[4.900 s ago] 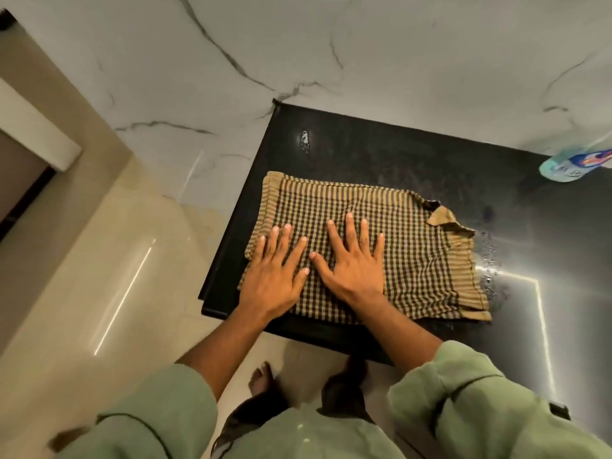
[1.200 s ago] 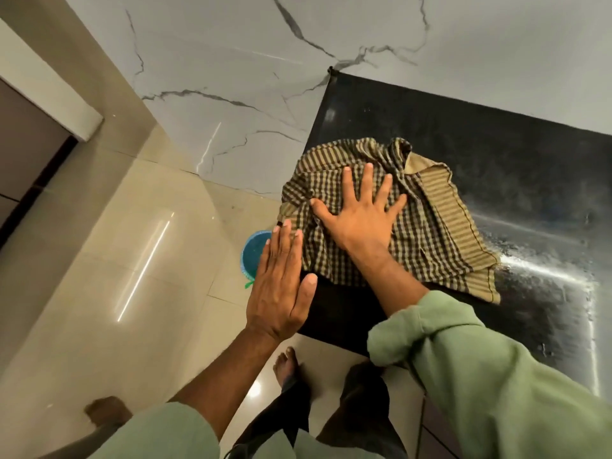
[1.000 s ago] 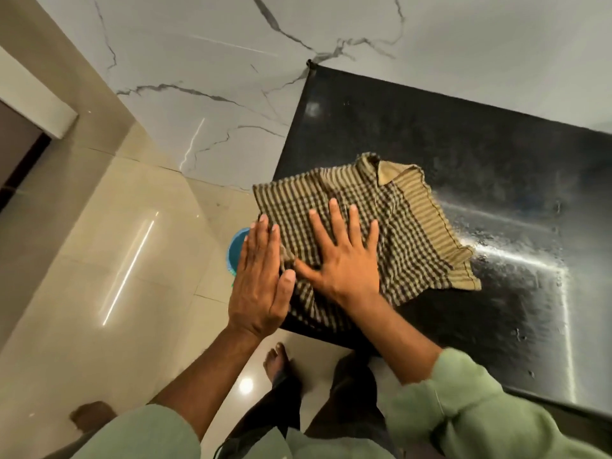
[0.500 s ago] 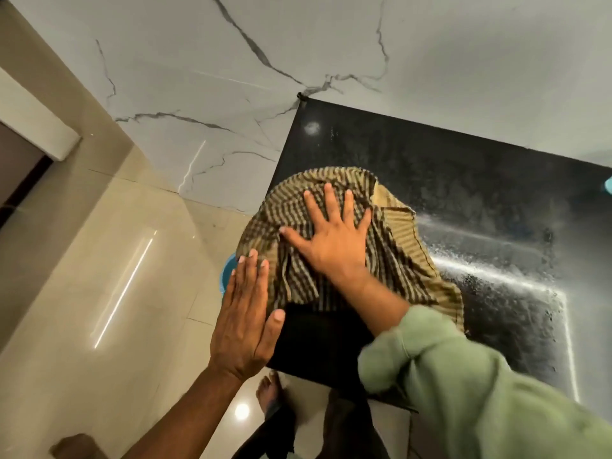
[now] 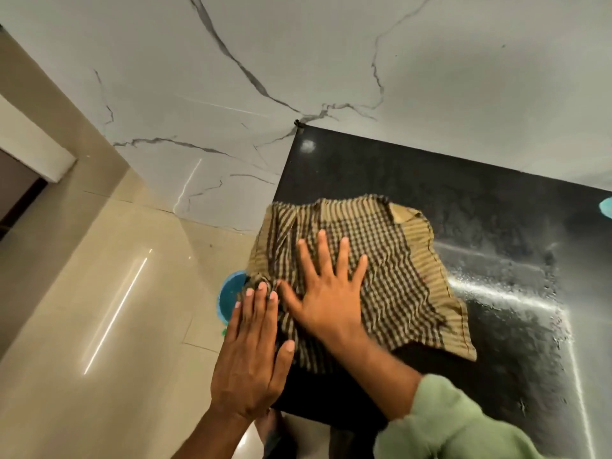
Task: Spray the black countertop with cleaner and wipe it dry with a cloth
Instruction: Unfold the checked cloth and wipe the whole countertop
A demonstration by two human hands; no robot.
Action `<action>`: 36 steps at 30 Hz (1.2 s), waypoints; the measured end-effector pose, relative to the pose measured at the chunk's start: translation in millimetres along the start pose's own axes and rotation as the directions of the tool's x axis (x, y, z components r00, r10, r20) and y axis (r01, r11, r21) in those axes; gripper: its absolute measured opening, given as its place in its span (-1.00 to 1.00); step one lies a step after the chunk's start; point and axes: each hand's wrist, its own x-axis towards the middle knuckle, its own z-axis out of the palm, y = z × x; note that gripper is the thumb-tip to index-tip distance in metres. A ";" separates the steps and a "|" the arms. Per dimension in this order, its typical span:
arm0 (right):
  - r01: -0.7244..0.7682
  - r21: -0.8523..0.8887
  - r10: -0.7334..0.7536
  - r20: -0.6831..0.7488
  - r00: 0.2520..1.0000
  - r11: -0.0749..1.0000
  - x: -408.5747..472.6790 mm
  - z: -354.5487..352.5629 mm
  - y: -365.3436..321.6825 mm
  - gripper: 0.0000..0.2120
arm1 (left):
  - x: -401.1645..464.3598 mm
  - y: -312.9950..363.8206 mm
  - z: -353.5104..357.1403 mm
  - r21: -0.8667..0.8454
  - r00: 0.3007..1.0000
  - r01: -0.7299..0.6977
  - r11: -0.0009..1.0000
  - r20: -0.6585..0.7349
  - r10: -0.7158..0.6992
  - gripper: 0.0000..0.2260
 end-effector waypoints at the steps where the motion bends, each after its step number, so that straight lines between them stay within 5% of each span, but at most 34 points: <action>1: 0.025 0.001 -0.025 0.011 1.000 1.000 -3.5 2.5 -5.1 -0.22 | 1.0 0.1 -0.4 0.020 1.000 -0.004 1.000 0.010 0.004 -0.39; 12: -0.107 0.028 0.106 0.022 0.994 0.994 140.4 -39.6 28.1 -0.12 | 0.3 -2.7 3.1 0.081 0.995 0.022 0.996 0.092 -0.030 -0.39; 19: -0.320 0.055 0.321 -0.018 0.947 0.946 118.5 -43.7 83.8 -0.13 | 1.0 -3.8 2.7 0.070 0.994 0.022 0.997 0.101 -0.029 -0.38; 27: -0.059 -0.011 0.059 0.022 0.998 0.998 94.6 -21.3 -2.3 -0.15 | 0.0 -5.9 6.1 0.053 0.998 -0.010 0.999 0.060 0.007 -0.34; 36: -0.131 0.051 0.131 -0.011 0.991 0.990 175.2 -51.1 55.5 -0.10 | 14.2 -2.7 4.0 0.036 0.990 0.067 0.997 0.123 -0.071 -0.39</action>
